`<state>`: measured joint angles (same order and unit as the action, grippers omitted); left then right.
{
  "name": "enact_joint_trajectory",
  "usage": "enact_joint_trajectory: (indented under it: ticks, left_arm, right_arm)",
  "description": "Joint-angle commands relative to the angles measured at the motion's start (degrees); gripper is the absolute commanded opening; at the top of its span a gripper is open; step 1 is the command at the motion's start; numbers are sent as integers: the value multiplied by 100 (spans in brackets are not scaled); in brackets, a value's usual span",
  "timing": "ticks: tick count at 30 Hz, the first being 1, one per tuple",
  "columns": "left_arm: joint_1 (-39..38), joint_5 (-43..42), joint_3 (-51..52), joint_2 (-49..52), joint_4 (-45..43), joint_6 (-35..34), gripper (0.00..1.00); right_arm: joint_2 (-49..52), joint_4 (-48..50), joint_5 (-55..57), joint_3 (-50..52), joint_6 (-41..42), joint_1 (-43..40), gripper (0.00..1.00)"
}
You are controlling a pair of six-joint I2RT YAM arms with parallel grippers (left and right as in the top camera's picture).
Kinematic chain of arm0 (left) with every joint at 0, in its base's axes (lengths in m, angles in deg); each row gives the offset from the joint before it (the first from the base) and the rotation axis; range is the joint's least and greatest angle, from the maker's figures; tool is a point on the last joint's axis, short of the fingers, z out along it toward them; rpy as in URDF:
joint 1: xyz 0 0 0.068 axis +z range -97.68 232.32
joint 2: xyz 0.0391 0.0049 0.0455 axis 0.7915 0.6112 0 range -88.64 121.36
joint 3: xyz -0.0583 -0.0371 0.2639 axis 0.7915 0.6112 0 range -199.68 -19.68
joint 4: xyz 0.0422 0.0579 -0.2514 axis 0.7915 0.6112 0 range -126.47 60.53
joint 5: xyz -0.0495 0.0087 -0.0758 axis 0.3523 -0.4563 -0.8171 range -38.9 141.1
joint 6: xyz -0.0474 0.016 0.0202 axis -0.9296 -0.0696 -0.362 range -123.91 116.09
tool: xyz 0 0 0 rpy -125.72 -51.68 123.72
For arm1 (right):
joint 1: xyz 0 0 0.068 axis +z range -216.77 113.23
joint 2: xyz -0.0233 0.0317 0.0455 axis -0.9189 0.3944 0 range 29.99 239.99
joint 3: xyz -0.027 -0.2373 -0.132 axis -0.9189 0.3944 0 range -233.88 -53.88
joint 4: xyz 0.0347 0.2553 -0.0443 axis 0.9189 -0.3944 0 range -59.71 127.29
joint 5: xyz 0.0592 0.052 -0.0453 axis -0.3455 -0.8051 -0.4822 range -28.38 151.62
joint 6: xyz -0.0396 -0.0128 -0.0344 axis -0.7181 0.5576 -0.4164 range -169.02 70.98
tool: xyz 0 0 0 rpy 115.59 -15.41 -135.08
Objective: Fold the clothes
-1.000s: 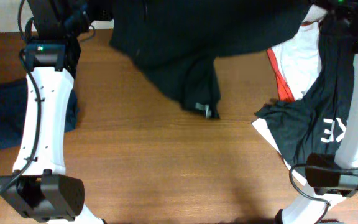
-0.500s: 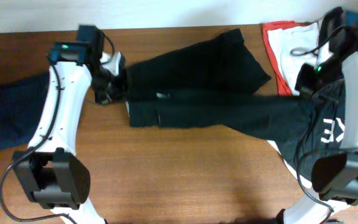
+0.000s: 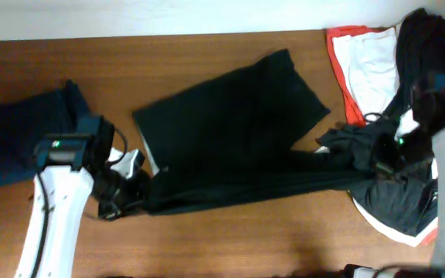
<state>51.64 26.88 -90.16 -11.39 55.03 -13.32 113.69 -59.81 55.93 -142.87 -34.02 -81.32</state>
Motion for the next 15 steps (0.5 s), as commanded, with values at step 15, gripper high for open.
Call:
enact_joint_trajectory:
  ticks: [15]
  left_arm:
    - [966,1829,1788,645,-5292,-3058,0]
  right_arm:
    - [2173,6408,409,70,24,1235,4]
